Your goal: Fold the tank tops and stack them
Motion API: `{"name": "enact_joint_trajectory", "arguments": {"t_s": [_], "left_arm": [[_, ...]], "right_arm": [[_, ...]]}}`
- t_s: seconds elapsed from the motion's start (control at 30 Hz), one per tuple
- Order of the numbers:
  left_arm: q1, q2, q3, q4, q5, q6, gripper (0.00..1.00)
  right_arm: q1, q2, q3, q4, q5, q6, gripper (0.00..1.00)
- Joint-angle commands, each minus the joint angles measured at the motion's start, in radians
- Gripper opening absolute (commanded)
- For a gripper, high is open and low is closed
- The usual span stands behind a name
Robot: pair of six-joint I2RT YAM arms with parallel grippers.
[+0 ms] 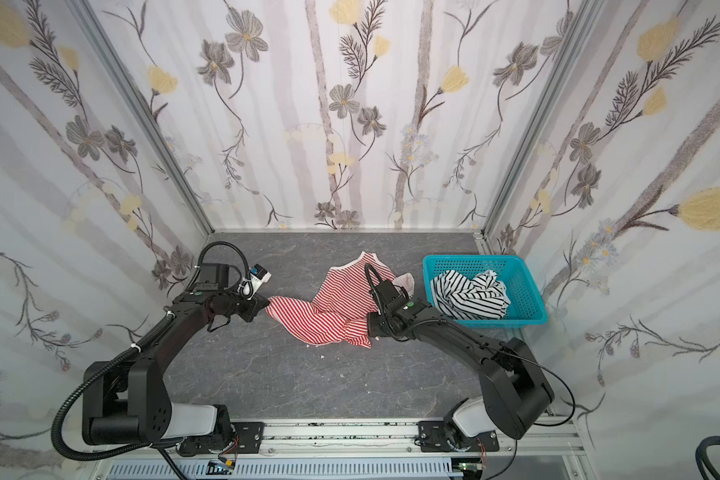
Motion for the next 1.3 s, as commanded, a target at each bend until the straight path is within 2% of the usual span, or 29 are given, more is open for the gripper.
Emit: {"name": "enact_joint_trajectory", "arguments": {"t_s": [0.0, 0.17, 0.33, 0.63, 0.9, 0.97, 1.1, 1.13, 1.27], "left_arm": [[0.02, 0.017, -0.003, -0.009, 0.042, -0.012, 0.0], [0.045, 0.054, 0.009, -0.009, 0.069, -0.019, 0.0], [0.054, 0.08, 0.018, -0.007, 0.072, -0.016, 0.0], [0.065, 0.107, 0.021, -0.007, 0.083, -0.016, 0.0], [0.066, 0.107, 0.031, -0.006, 0.092, -0.028, 0.0], [0.065, 0.111, 0.036, -0.006, 0.099, -0.033, 0.0], [0.068, 0.117, 0.063, -0.006, 0.117, -0.064, 0.0], [0.069, 0.115, 0.07, -0.007, 0.12, -0.075, 0.0], [0.082, 0.094, 0.133, -0.007, 0.128, -0.138, 0.0]], "right_arm": [[0.046, -0.048, -0.049, 0.085, -0.023, 0.035, 0.6], [0.105, 0.002, -0.076, 0.097, 0.014, 0.05, 0.57], [0.123, 0.115, -0.047, 0.077, 0.07, 0.029, 0.48], [0.123, 0.212, 0.015, 0.06, 0.123, -0.02, 0.51], [0.123, 0.303, 0.06, 0.082, 0.131, -0.058, 0.48], [0.123, 0.311, 0.065, 0.091, 0.122, -0.063, 0.41], [0.123, 0.274, 0.057, 0.109, 0.075, -0.068, 0.05], [0.123, 0.249, 0.053, 0.112, 0.062, -0.068, 0.0], [0.119, 0.08, 0.056, 0.109, 0.001, -0.064, 0.0]]}}
